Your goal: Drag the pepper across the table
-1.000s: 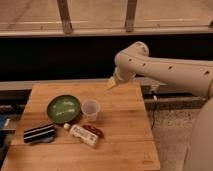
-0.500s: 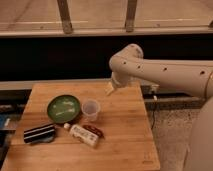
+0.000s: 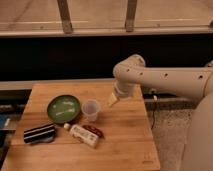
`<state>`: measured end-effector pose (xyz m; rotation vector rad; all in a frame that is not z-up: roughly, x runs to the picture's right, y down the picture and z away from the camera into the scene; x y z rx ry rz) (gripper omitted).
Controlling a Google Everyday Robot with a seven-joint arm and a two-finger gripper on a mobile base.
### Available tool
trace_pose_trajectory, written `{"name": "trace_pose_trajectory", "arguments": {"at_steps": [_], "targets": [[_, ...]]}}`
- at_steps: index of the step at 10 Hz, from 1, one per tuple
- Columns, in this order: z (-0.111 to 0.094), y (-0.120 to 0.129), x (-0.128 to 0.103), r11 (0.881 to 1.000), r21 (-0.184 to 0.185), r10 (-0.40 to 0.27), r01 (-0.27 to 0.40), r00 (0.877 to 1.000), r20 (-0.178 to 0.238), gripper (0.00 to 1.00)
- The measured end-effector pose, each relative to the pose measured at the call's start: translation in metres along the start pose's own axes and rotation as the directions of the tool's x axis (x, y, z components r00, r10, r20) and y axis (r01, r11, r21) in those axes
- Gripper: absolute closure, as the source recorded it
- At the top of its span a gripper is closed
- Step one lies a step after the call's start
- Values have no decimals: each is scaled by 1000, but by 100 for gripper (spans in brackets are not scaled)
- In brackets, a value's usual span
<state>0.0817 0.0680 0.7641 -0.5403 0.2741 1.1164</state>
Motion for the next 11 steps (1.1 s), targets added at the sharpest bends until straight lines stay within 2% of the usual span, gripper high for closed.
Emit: {"name": "trace_pose_trajectory", "arguments": {"at_steps": [3,5,7,11], "targets": [[0,0,0,1000,-1,-3,3,1000,1,24],[0,2,-3,999,-10,-31,31,999,-8,24],[12,24,-7,996,-34,-80,79,996,-39,24],[38,63,14,988,-89,-131,123,987,-95,24]]}}
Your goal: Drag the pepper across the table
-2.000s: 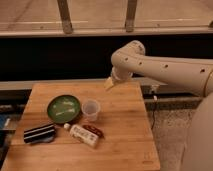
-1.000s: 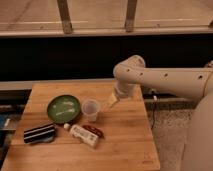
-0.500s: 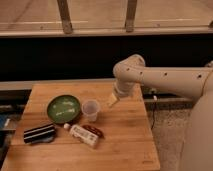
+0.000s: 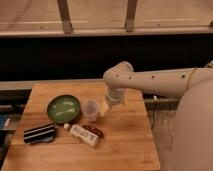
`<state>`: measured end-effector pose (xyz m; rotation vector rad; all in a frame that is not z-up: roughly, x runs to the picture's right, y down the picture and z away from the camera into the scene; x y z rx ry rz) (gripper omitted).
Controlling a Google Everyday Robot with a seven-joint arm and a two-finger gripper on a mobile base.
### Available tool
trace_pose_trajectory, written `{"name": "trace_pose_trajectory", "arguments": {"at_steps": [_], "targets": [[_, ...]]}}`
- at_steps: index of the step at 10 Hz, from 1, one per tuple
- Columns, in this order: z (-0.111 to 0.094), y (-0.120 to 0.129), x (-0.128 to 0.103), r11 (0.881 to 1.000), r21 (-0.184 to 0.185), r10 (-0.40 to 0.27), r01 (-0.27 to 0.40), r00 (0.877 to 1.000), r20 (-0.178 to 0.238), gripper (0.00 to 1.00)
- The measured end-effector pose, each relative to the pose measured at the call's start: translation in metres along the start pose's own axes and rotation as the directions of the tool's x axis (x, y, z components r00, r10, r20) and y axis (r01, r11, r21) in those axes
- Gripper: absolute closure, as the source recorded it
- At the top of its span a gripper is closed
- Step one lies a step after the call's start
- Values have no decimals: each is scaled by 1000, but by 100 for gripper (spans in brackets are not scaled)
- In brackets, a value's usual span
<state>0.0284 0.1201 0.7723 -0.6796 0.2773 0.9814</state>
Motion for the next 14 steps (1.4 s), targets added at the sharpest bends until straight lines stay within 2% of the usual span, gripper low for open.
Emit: {"name": "trace_pose_trajectory", "arguments": {"at_steps": [3,5,9,12,13,14], "targets": [[27,11,12,998,-60,23,-25,999,-36,24],[50,25,14,992,-119,36,-42,998,-54,24],[72,44,20,980,-177,82,-95,993,-80,24],[82,55,19,978,-180,91,-106,991,-94,24],[82,54,21,983,-147,97,-110,991,-94,24],[79,56,20,990,-97,94,-101,993,-74,24]]}}
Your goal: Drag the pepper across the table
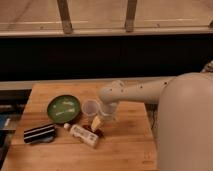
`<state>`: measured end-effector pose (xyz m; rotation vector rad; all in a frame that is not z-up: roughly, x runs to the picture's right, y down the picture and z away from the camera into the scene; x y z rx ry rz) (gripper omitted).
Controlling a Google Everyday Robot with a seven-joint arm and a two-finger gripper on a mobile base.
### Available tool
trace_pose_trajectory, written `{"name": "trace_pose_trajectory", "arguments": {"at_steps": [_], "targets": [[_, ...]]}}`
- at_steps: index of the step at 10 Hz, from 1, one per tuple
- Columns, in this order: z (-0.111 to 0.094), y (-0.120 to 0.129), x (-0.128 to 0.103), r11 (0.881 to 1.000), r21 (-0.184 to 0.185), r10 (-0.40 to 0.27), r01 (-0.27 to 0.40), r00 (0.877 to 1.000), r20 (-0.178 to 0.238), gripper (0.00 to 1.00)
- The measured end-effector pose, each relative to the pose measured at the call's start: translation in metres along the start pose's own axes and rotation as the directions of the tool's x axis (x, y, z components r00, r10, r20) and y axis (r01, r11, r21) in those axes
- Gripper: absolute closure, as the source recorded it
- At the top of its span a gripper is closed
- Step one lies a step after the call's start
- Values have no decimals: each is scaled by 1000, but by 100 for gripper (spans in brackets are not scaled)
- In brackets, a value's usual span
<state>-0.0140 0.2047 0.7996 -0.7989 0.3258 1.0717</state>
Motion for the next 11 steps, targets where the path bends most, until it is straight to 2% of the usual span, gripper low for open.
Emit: {"name": "trace_pose_trajectory", "arguments": {"at_steps": [1,3,5,8,11], "targets": [[-2,4,-1,999,32,-8,7,1000,18,24],[-4,0,0,998,56,-6,5,1000,25,24],[-3,1,0,999,53,-4,3,1000,24,24],[18,2,-3,999,31,-13,13,1000,-8,24],[27,1,-7,1000,11,-10,10,1000,-16,24]]}}
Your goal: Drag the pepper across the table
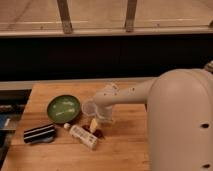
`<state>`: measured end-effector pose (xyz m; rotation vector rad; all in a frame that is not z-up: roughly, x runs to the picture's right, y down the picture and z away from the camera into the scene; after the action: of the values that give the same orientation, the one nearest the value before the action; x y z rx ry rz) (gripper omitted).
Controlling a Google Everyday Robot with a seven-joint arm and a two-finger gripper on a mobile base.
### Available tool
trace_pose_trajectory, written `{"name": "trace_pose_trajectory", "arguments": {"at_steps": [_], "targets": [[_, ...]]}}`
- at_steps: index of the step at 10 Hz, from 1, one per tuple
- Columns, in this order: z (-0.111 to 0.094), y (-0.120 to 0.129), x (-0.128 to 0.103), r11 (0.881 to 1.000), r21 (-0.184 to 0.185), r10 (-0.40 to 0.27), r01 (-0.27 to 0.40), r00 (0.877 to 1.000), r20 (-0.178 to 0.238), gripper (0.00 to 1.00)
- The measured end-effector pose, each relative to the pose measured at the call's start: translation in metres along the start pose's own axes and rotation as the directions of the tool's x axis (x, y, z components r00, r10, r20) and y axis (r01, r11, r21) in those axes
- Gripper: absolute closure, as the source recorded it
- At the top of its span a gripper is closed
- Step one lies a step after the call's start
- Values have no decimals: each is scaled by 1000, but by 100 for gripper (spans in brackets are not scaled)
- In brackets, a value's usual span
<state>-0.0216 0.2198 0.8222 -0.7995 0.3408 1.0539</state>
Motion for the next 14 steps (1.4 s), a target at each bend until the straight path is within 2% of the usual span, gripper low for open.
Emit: {"name": "trace_pose_trajectory", "arguments": {"at_steps": [5,7,12,13,14], "targets": [[4,14,4,1000,-13,-26,26,1000,-12,26],[9,24,3,998,-21,-54,53,998,-28,45],[12,25,4,997,-26,-70,68,996,-50,93],[10,23,4,998,-24,-67,66,997,-48,99],[8,22,4,998,-24,-63,62,997,-47,100]]}}
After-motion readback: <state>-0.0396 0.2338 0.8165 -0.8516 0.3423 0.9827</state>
